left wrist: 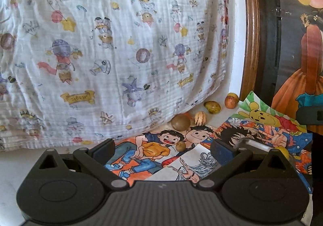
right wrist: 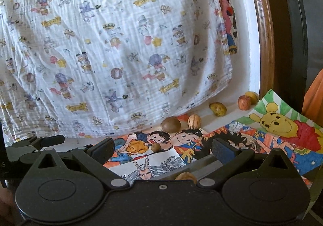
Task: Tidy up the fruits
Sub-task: 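Withdraw both open tools from the tray toward the fruit pile, then grasp the small brown fruit with the left tool while the right tool approaches the brown kiwi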
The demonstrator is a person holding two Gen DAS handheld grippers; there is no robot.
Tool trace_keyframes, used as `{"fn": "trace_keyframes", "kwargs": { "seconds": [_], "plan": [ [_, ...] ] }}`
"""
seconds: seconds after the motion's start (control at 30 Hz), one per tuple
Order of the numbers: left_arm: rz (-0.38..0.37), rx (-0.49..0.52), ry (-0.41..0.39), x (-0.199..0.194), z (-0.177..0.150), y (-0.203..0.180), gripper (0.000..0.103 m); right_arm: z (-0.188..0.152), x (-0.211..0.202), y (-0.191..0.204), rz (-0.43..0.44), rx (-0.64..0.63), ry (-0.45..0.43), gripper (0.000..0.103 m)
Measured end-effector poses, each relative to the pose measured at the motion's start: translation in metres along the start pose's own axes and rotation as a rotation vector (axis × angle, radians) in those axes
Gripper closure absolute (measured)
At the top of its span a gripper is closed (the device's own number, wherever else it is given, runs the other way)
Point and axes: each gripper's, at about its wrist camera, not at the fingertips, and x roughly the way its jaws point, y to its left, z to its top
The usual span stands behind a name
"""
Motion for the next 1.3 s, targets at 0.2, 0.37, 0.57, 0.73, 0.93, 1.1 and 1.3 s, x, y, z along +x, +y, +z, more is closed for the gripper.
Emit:
{"fn": "trace_keyframes", "kwargs": {
  "seconds": [0.2,0.37,0.57,0.73,0.93,1.1,1.3],
  "plan": [
    [-0.008,0.008,0.009,0.006,-0.002,-0.007,0.001,0.003,-0.003,-0.007,-0.018,0.004,-0.005,0.001],
    [-0.019,0.015,0.028,0.021,-0.004,-0.015,0.001,0.005,0.004,-0.013,-0.022,0.003,-0.002,0.001],
    [-0.025,0.026,0.056,0.052,-0.003,-0.024,0.001,0.012,0.024,-0.025,-0.03,-0.004,0.014,0.001],
    [-0.032,0.042,0.084,0.09,-0.003,-0.031,0.001,0.018,0.053,-0.037,-0.038,-0.022,0.041,0.001],
    [-0.018,0.034,0.115,0.139,-0.003,-0.033,0.001,0.026,0.095,-0.052,-0.047,-0.036,0.078,0.001],
    [-0.02,0.043,0.149,0.179,-0.004,-0.037,0.008,0.031,0.127,-0.057,-0.046,-0.05,0.105,0.0],
    [-0.034,0.049,0.19,0.206,-0.011,-0.038,0.015,0.029,0.147,-0.061,-0.034,-0.037,0.122,0.001]
  ]
}}
